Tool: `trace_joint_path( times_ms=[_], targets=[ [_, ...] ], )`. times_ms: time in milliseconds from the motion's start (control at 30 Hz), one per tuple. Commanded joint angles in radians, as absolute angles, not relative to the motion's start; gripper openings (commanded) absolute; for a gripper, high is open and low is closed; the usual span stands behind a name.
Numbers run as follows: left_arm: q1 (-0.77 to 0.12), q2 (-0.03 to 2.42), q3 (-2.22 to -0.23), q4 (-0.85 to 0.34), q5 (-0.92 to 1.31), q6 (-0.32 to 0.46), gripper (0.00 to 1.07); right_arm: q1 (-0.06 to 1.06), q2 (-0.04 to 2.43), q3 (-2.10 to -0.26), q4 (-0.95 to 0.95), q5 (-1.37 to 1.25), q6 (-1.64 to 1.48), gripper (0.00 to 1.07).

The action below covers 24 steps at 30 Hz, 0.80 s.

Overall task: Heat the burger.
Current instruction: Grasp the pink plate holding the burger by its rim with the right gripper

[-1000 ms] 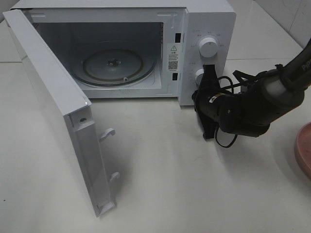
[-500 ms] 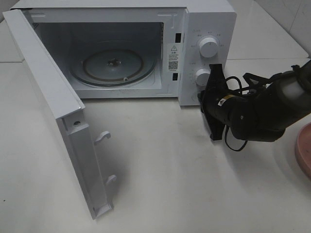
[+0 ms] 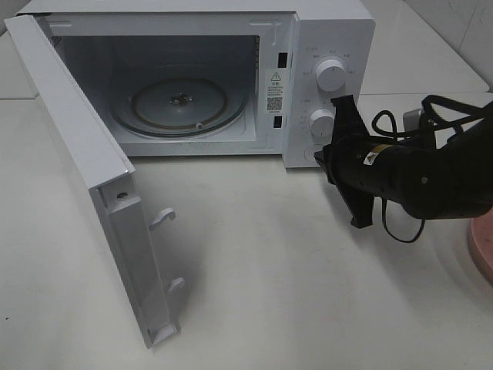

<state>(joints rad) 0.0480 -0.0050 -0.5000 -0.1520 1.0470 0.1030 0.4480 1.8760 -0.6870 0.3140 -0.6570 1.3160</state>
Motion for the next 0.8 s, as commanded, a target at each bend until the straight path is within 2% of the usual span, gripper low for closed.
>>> trace_joint_path(
  times_ms=[33,267,367,567,800],
  targets=[
    [0.051,-0.03,-0.496,-0.157,1.037,0.103,1.0,0.447,1.819,-0.672,0.294,-0.574,1.237,0.0],
    [0.051,-0.03,-0.496,-0.157,1.037,0.103,1.0,0.447,1.673,-0.665,0.292,-0.272,0.933,0.03],
    [0.051,-0.03,-0.496,-0.157,1.037,0.103,1.0,0.447,1.66,-0.665,0.292,-0.242,0.896,0.03],
    [0.051,-0.03,-0.496,-0.157,1.037,0.103,1.0,0.444,1.557,-0.666,0.291,0.022,0.535,0.06],
    [0.051,-0.03,-0.496,-0.157,1.037,0.103,1.0,0.444,1.505,-0.666,0.268,0.22,0.32,0.07]
  ],
)
